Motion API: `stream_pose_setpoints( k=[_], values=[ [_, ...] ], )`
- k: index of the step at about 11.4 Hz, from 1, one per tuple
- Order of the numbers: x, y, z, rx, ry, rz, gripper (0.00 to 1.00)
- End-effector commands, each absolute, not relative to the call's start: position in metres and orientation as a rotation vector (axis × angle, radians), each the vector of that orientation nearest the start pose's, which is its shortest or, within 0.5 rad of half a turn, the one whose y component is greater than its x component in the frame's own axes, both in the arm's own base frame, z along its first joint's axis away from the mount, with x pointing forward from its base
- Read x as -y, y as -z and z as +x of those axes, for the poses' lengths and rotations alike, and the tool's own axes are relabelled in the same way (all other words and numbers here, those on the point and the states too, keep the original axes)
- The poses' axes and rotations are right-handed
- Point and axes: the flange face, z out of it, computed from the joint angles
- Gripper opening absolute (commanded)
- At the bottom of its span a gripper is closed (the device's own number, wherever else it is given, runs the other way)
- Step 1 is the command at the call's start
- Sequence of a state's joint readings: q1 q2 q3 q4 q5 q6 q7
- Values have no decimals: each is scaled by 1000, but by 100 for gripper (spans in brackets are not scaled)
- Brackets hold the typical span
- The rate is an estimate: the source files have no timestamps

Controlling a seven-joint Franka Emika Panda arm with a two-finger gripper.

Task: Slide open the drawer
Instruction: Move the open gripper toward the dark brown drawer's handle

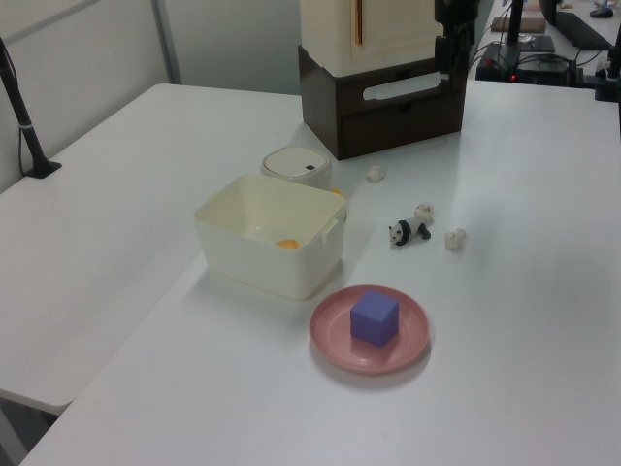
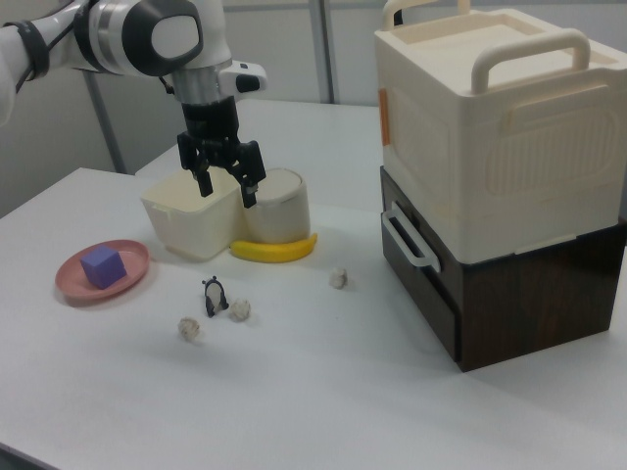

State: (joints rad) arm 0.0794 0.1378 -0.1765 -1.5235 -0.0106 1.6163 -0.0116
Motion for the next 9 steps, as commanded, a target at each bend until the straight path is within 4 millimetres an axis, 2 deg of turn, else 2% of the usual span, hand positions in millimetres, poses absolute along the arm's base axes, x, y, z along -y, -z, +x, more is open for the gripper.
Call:
stream_pose_setpoints(
  k=[1,7,9],
  values=[
    [58,-571,598,-106,-14,-3188,100],
    [66,-572,599,-86,14,-3191,100],
    [74,-567,603,12,13,-3196,100]
  ],
)
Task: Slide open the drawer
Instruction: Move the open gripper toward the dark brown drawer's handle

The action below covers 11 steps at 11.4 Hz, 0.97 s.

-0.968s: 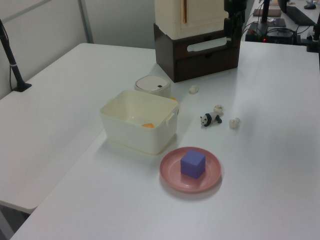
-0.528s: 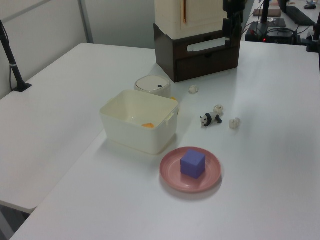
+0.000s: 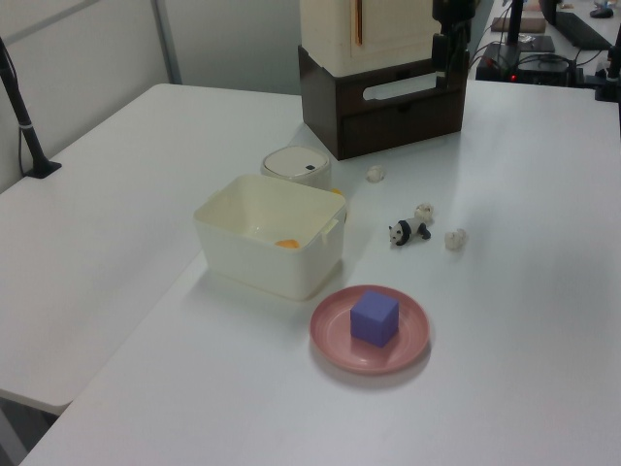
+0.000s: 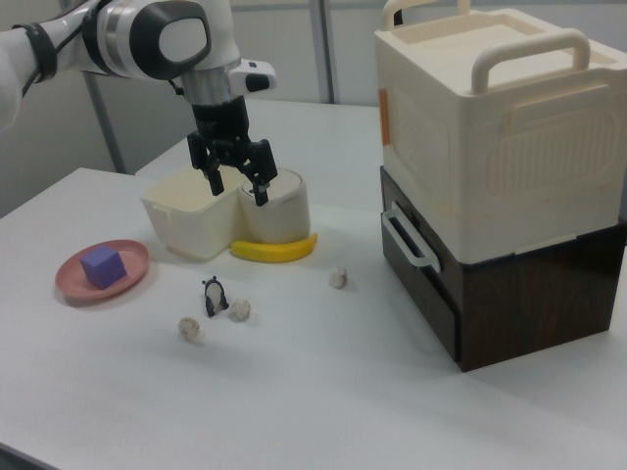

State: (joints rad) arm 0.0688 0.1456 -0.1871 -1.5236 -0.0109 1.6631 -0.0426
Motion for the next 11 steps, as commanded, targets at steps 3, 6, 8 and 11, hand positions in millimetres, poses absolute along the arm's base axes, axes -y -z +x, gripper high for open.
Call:
stream_pose_setpoints(
  k=[3,6,8,11],
  values=[
    [87,-567,605,31,51,-3197,100],
    [91,-565,605,48,50,-3196,100],
    [98,-559,612,194,74,-3204,100],
    [131,-532,635,243,177,-3250,100]
  ],
)
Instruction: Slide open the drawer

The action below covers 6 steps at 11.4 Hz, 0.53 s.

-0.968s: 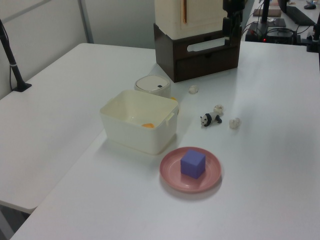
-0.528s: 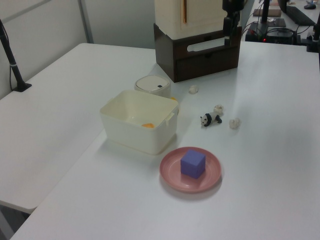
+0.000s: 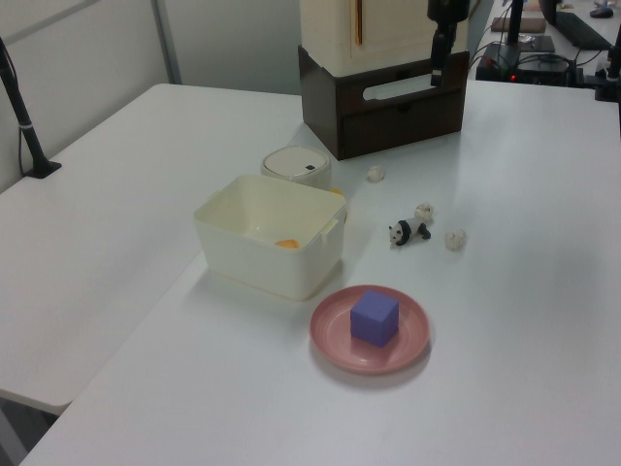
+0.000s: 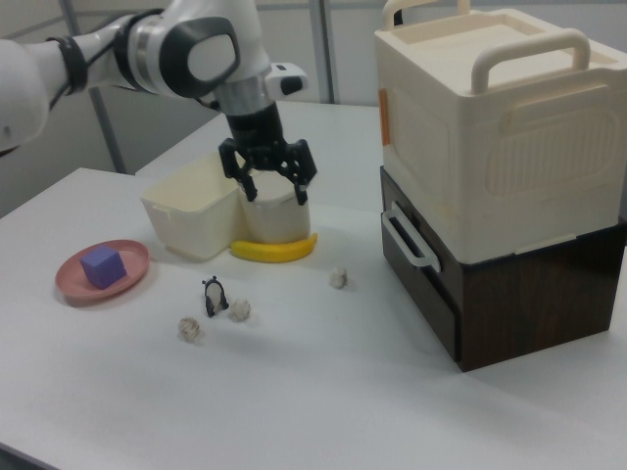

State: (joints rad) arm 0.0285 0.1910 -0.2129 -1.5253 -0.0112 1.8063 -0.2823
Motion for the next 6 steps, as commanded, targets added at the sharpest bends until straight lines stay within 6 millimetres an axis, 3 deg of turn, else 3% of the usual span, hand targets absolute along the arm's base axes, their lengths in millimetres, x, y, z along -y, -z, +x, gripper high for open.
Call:
stream_pose_setpoints(
  k=[1,3,4,6],
  values=[
    [140,-511,648,298,206,-3282,100],
    [153,-481,675,357,370,-3362,99],
    [170,-467,681,350,407,-3397,98],
    [180,-449,694,387,535,-3432,96]
  ],
)
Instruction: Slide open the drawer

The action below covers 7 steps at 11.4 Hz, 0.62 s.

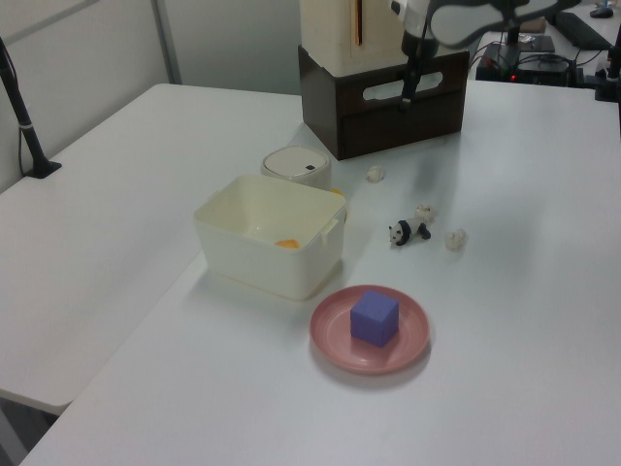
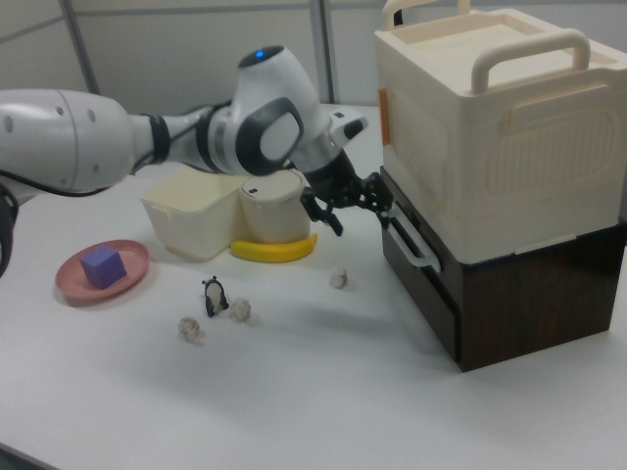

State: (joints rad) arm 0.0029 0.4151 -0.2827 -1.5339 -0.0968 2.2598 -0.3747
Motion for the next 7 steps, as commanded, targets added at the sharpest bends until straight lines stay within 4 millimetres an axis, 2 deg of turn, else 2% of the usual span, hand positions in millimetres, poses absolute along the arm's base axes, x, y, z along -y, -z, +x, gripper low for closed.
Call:
stream_pose_setpoints(
  k=[1,3,4,5,6,7],
  values=[
    [187,-444,696,421,565,-3454,96],
    [203,-443,696,515,600,-3474,94],
    [205,-443,695,569,587,-3476,90],
    [204,-443,696,626,574,-3473,82],
    [200,-438,695,697,541,-3462,71],
    [197,-430,693,721,500,-3454,64]
  ],
)
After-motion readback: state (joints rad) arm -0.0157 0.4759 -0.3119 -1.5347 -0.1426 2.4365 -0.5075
